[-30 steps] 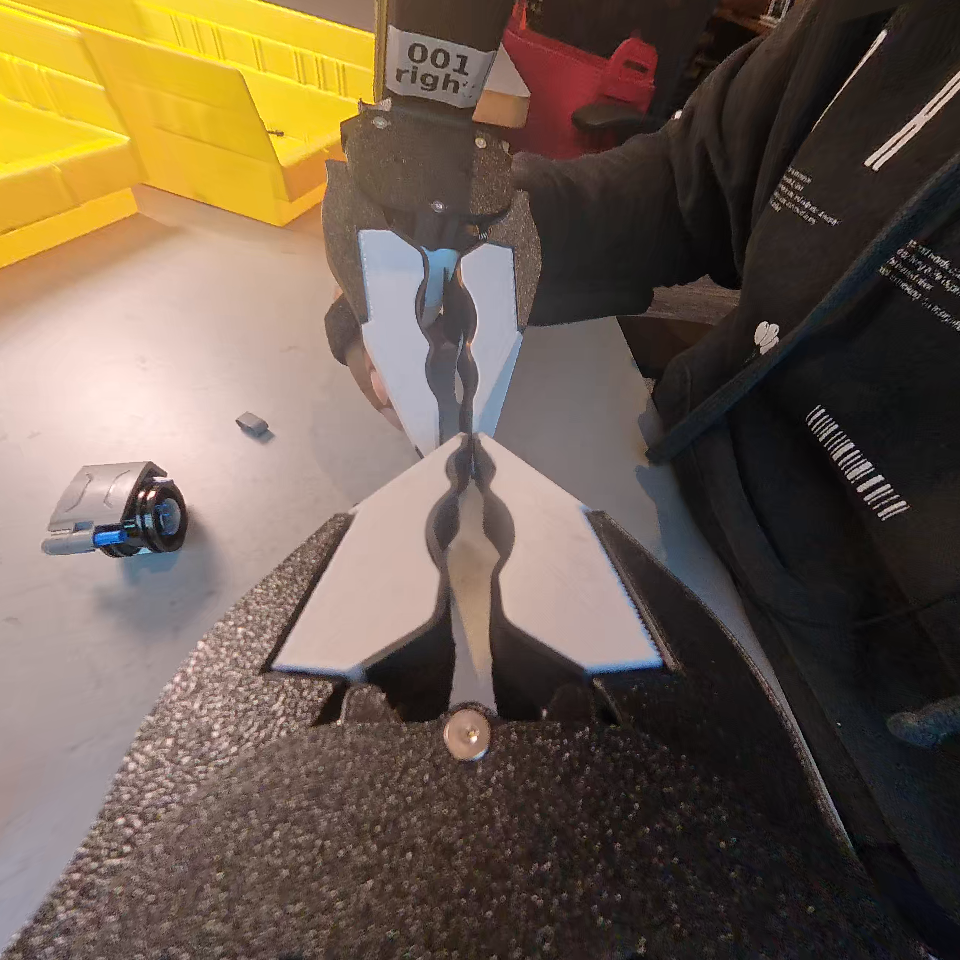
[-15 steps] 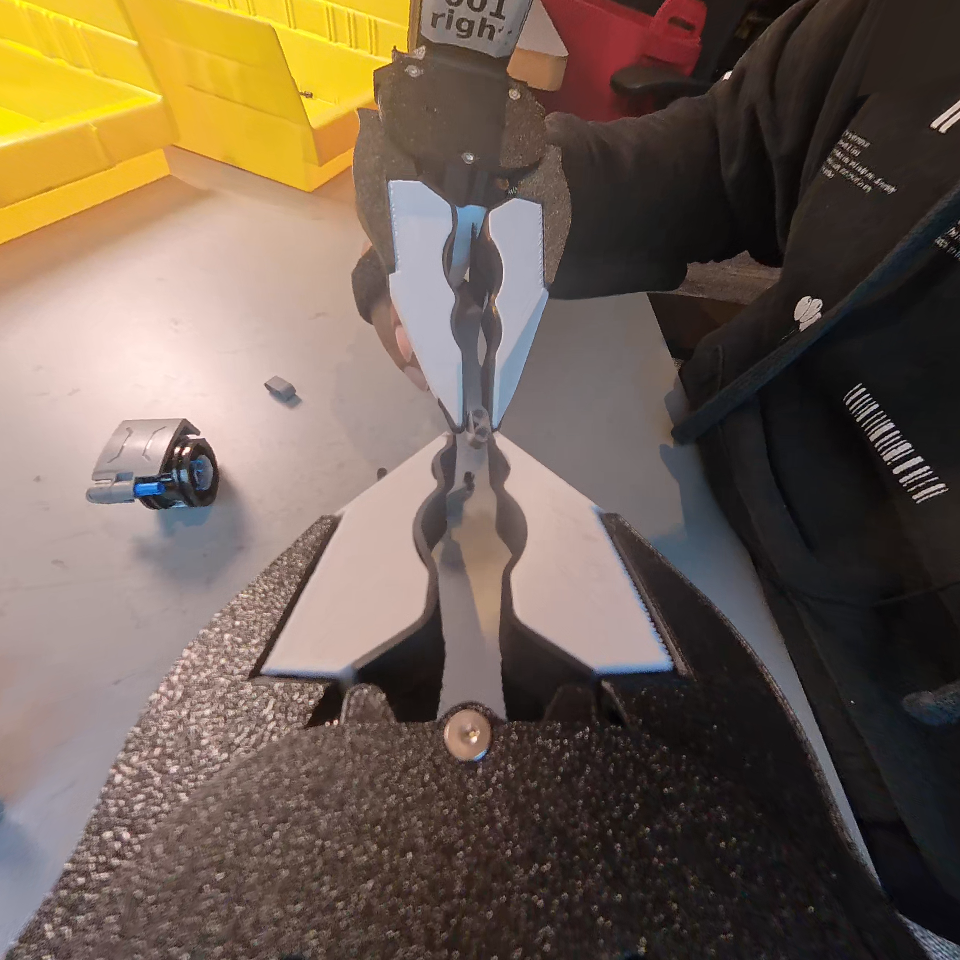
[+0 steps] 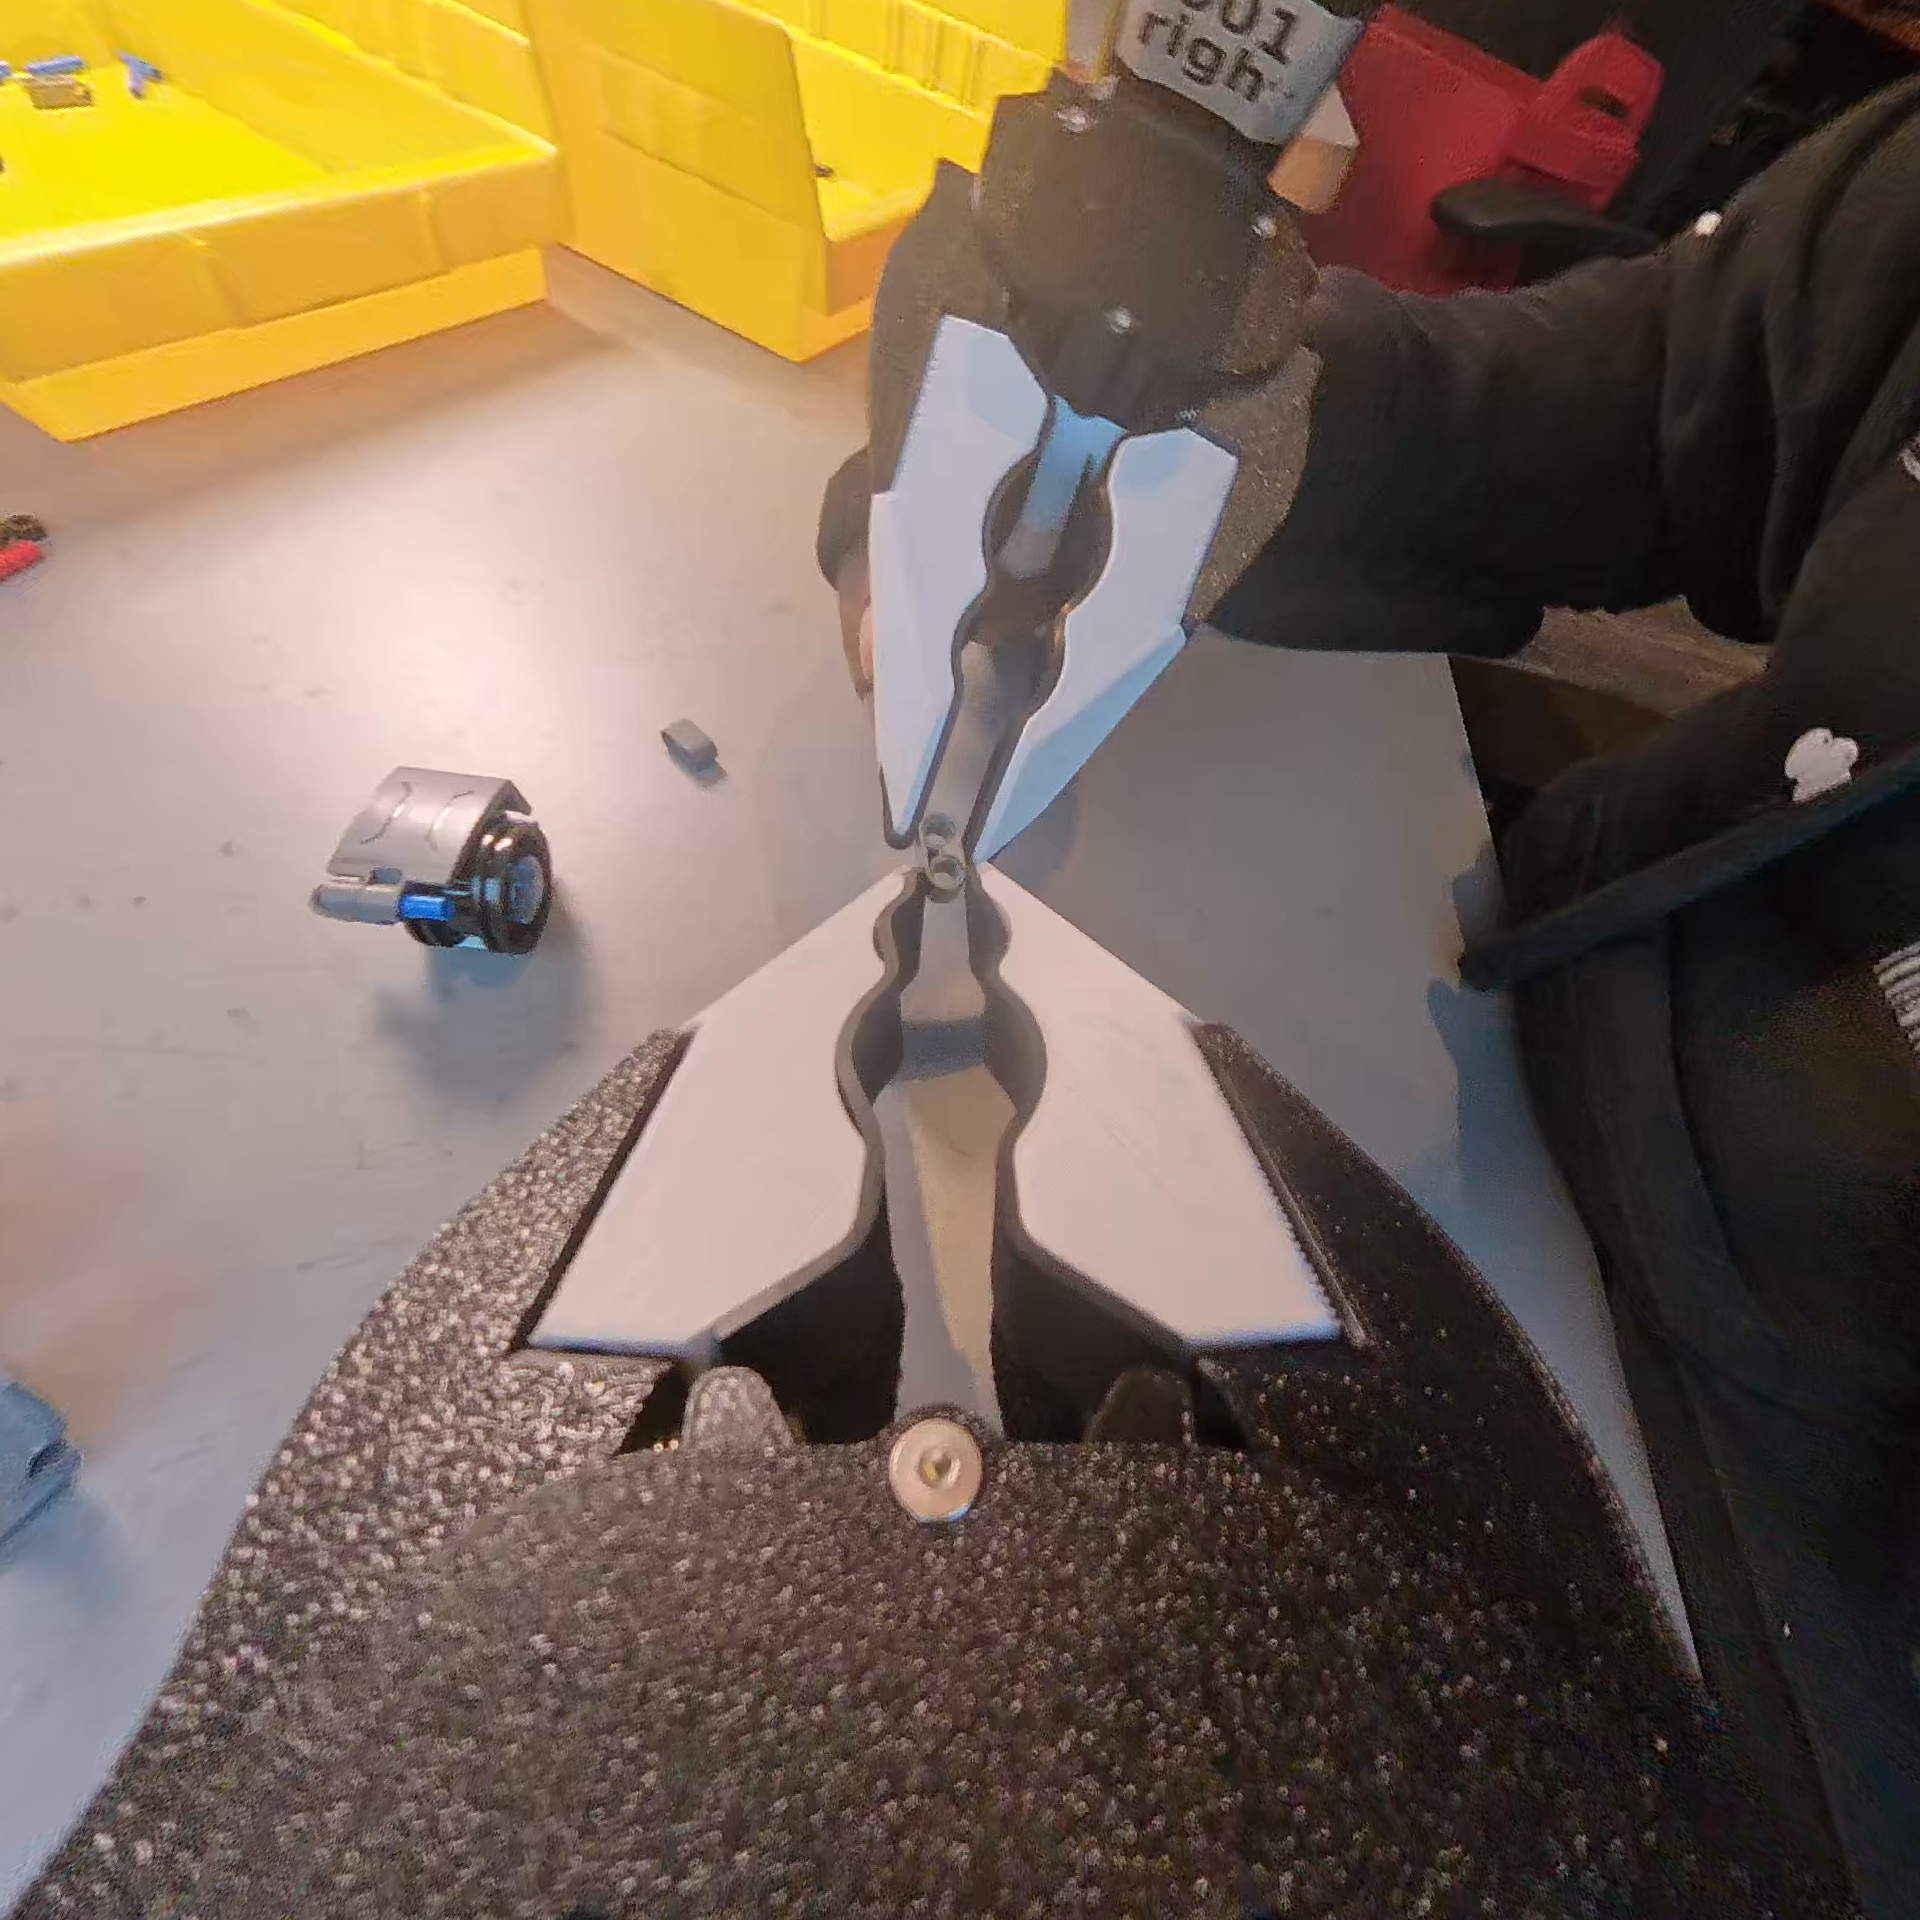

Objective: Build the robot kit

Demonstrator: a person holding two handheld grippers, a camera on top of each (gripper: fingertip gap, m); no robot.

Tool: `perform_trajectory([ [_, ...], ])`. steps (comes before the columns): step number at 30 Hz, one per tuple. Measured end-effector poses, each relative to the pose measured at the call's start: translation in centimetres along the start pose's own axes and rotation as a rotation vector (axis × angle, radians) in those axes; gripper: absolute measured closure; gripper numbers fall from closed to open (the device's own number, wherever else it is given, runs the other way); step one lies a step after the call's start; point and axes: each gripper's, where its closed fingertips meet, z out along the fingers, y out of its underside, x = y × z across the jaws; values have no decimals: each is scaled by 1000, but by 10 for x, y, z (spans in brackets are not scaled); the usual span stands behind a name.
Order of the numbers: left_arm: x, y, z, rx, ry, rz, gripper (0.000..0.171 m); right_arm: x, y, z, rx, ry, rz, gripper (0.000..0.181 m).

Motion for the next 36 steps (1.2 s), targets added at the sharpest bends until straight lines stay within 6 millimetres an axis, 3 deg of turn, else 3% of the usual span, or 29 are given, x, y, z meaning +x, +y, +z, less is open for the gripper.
perform_trajectory([
  [9, -27, -20, -10, 175, -54, -273, 165, 26, -11, 0, -34, 251, -156, 163],
  [15, -28, -33, -11, 277, -10, -408, 165, 40, -11, 4, -80, 380, -196, 163],
  [21, -30, -31, -8, 287, -17, -461, 164, 44, -15, 3, -67, 411, -187, 165],
  [27, -27, -29, -6, 278, 28, -496, 164, 40, -13, 4, -39, 357, -144, 166],
  [32, -14, -36, -15, 308, 209, -570, 159, 27, -24, -4, 85, 241, -122, 166],
  [36, 1, -38, -20, 313, 449, -731, 152, 10, -42, -10, 197, 150, -138, 166],
])
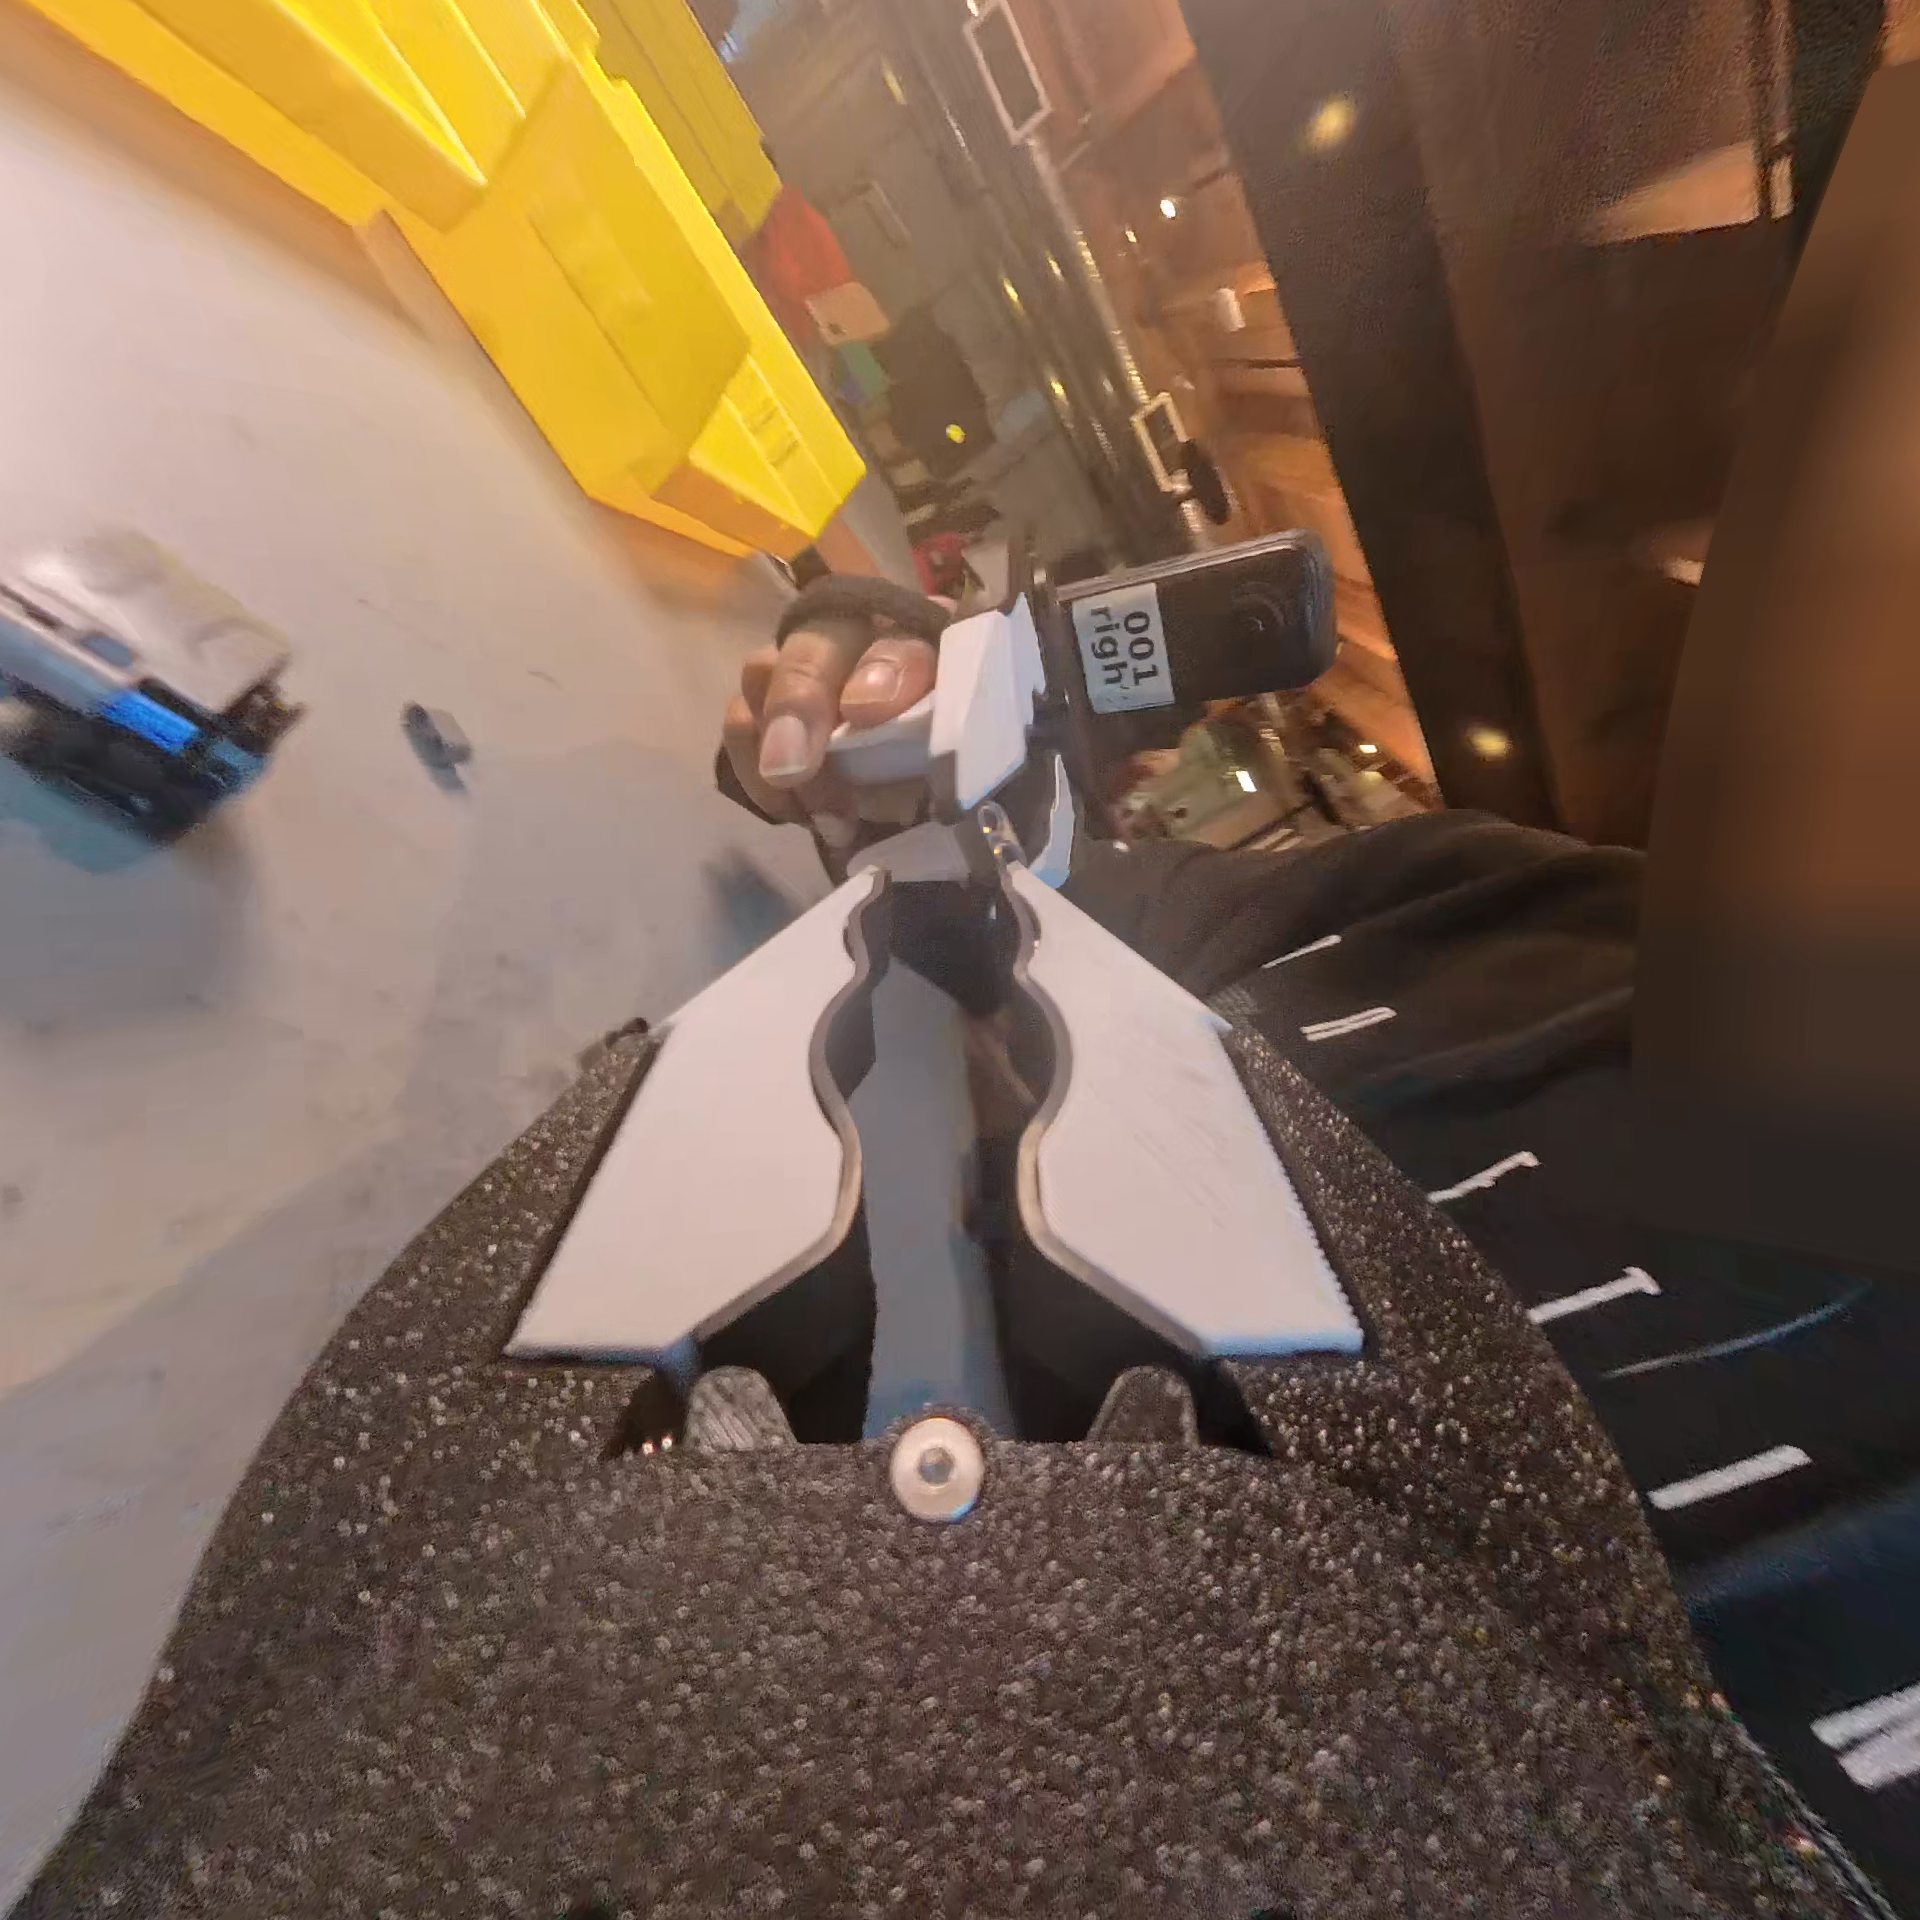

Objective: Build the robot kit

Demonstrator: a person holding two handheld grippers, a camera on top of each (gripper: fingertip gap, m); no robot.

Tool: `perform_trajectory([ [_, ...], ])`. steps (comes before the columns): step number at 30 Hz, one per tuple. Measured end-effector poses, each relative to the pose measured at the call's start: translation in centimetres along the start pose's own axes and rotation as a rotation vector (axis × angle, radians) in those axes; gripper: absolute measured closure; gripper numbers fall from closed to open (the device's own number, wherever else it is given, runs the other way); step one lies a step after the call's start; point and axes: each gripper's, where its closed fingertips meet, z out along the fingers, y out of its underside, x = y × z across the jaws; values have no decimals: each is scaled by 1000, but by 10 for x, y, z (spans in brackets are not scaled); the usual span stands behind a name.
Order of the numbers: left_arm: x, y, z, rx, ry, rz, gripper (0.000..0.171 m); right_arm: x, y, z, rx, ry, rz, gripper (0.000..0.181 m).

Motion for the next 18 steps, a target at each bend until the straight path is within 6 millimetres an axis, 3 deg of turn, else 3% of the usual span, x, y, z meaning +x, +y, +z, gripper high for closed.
perform_trajectory([
  [4, 18, 6, 4, -23, 183, -124, 152, -11, -16, -2, 70, -45, -26, 166],
  [8, 25, 7, 6, -27, 238, -152, 157, -15, -15, -4, 61, -59, -57, 166],
  [14, 16, 9, 7, -26, 176, -139, 162, -19, -5, 0, 5, -68, -109, 166],
  [18, -2, 2, 4, 16, 37, -78, 164, -9, 6, 2, -63, -19, -87, 166],
])
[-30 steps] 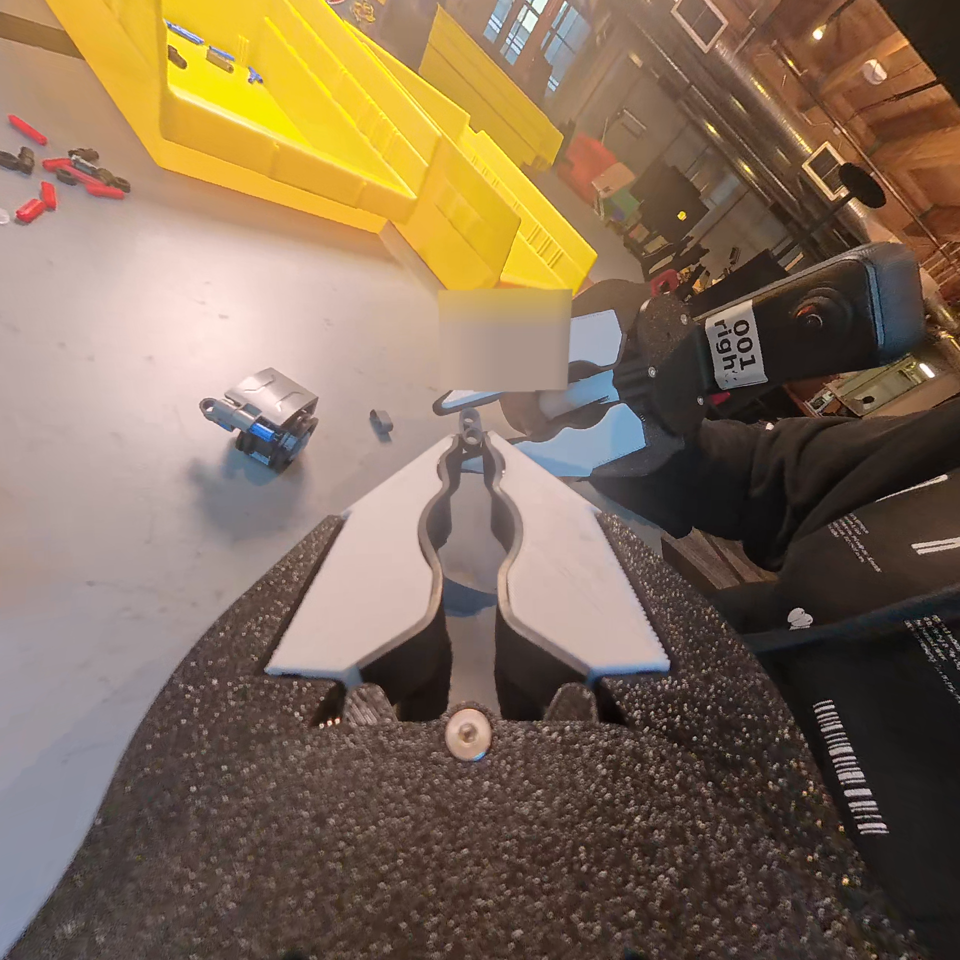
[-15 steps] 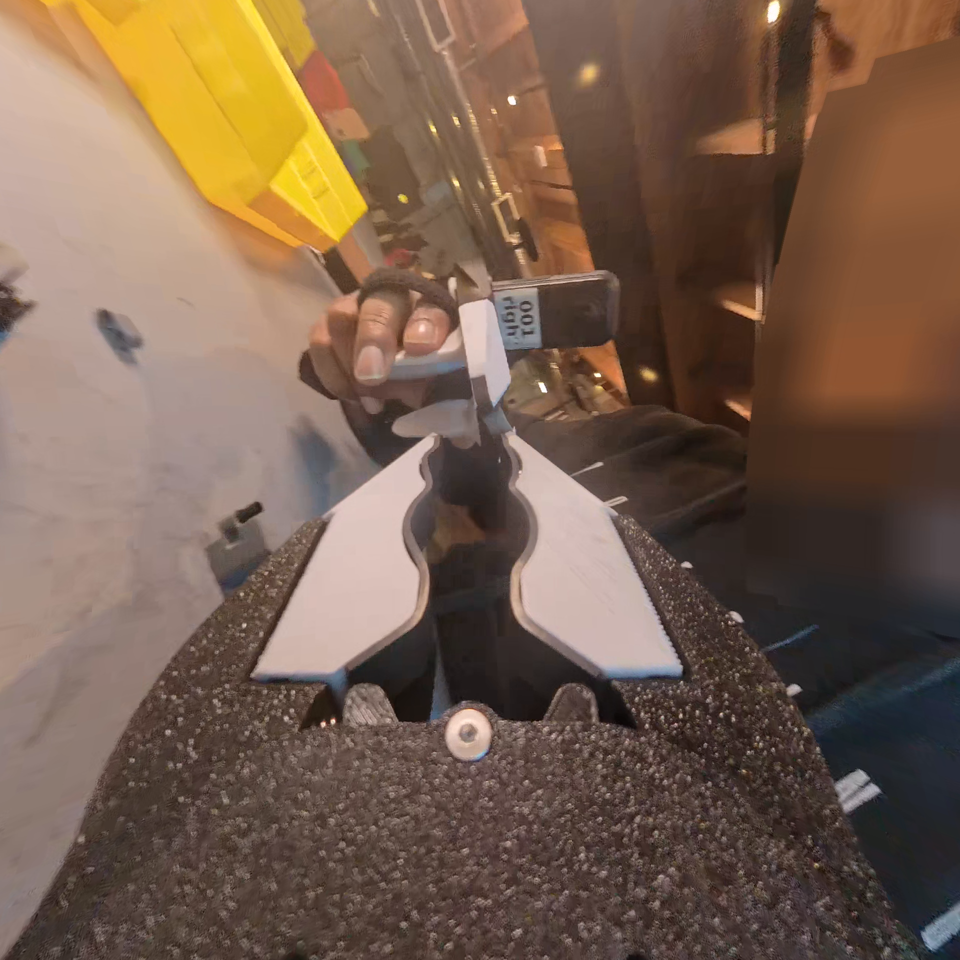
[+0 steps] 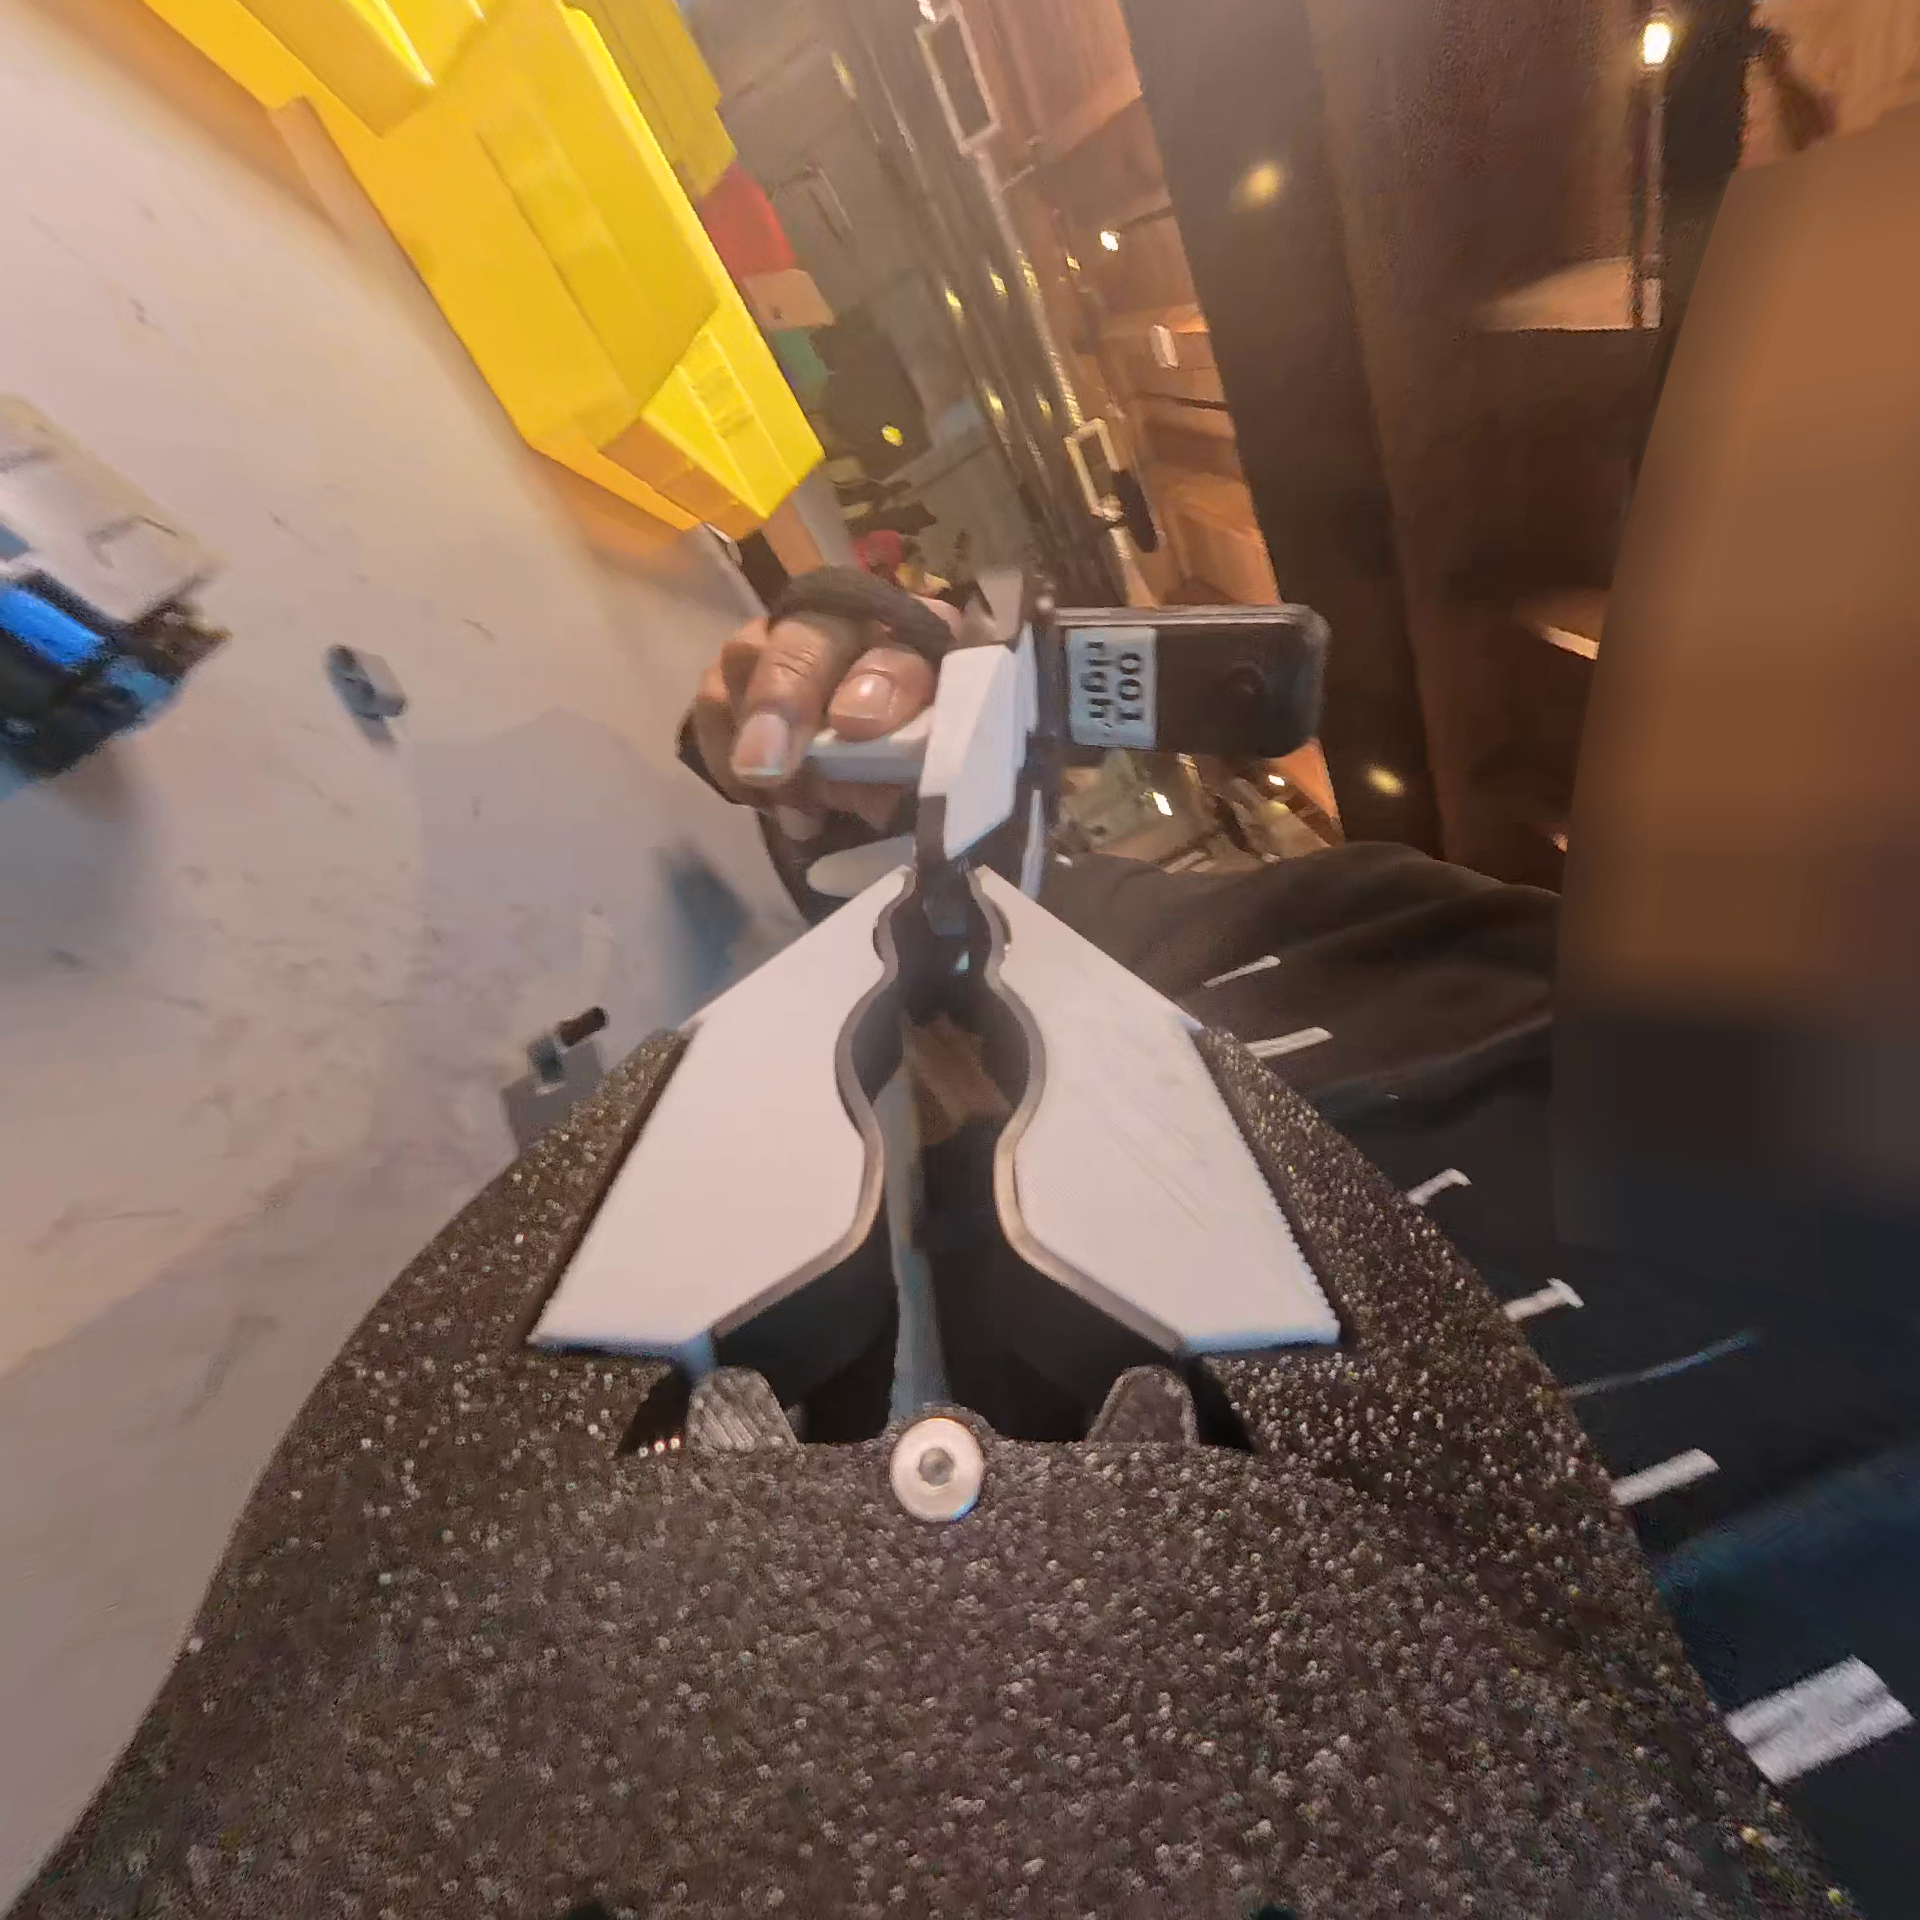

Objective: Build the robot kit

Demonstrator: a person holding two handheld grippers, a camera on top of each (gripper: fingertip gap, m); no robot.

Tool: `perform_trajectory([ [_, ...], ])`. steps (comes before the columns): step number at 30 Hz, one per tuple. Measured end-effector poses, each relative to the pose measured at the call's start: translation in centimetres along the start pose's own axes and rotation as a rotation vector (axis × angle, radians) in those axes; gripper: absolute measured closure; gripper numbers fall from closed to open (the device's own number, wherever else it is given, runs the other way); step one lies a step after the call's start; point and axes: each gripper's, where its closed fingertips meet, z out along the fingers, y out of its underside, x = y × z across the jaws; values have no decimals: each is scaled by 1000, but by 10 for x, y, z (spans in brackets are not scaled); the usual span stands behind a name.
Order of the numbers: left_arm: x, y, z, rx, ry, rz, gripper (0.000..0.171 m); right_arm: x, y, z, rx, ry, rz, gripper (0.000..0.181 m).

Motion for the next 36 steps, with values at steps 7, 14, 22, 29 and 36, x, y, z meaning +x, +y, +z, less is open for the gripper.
perform_trajectory([
  [7, -17, -13, -7, 78, -169, 81, 165, 11, 13, 1, -87, 32, 86, 161],
  [14, -25, -19, -8, 141, -226, 58, 165, 22, 21, 6, -174, 122, 31, 167],
  [22, -29, -18, -10, 153, -276, 43, 165, 23, 26, 9, -214, 137, -14, 168],
  [29, -15, -9, -13, -39, -300, 330, 154, 3, 21, -3, -108, -116, 189, 168],
  [36, -37, 37, -20, -550, -425, 954, 141, -38, 37, -4, -185, -338, 262, 168],
])
